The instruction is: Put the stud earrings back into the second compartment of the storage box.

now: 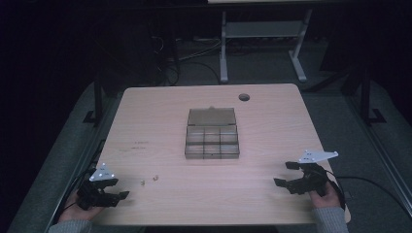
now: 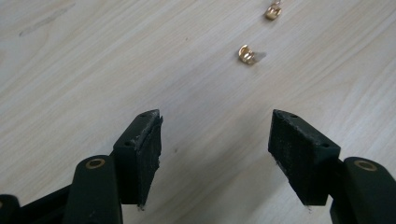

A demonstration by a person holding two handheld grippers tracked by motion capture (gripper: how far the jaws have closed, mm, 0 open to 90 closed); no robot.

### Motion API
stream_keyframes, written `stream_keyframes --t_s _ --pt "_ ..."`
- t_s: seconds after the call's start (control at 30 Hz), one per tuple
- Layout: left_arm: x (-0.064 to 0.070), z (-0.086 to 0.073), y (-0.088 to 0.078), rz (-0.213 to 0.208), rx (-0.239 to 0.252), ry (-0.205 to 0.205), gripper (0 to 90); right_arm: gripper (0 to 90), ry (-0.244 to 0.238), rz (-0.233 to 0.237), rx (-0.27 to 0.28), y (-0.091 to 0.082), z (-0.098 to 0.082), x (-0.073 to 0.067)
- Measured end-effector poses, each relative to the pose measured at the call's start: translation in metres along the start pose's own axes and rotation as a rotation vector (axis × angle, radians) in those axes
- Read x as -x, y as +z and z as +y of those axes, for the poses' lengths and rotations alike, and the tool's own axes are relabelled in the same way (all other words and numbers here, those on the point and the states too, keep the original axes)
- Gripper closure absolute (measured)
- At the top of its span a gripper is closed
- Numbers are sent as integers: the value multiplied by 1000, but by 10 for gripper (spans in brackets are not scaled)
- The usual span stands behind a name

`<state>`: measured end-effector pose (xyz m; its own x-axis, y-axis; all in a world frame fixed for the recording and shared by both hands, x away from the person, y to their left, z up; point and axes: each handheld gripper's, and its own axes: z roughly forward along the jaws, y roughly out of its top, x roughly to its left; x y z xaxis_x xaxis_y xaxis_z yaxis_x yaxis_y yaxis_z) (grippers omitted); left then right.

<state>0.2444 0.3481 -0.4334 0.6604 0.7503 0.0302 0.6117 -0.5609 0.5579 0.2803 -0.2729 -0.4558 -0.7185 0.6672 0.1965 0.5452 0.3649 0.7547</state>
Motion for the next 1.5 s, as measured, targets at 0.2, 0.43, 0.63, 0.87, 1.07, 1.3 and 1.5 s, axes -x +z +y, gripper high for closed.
stream_keyframes --t_s 0.2,0.43,0.63,0.87,1.07,1.3,1.5 --pt "4 5 0 -9 -6 24 346 141 -5 6 4 0 1 -2" --pt "5 9 0 -9 3 65 347 140 -20 -4 -11 1 5 -8" --pt "7 13 2 -15 5 89 354 141 -28 -3 -6 1 6 -11" --pt "8 25 11 -42 9 88 357 141 -31 1 4 0 5 -9" --pt "10 35 14 -48 9 93 380 141 -33 4 -2 1 6 -11" --pt "10 47 22 -50 -14 94 436 141 -30 8 0 2 6 -11" --pt "10 52 28 -66 -46 96 534 141 -36 8 -3 2 6 -11"
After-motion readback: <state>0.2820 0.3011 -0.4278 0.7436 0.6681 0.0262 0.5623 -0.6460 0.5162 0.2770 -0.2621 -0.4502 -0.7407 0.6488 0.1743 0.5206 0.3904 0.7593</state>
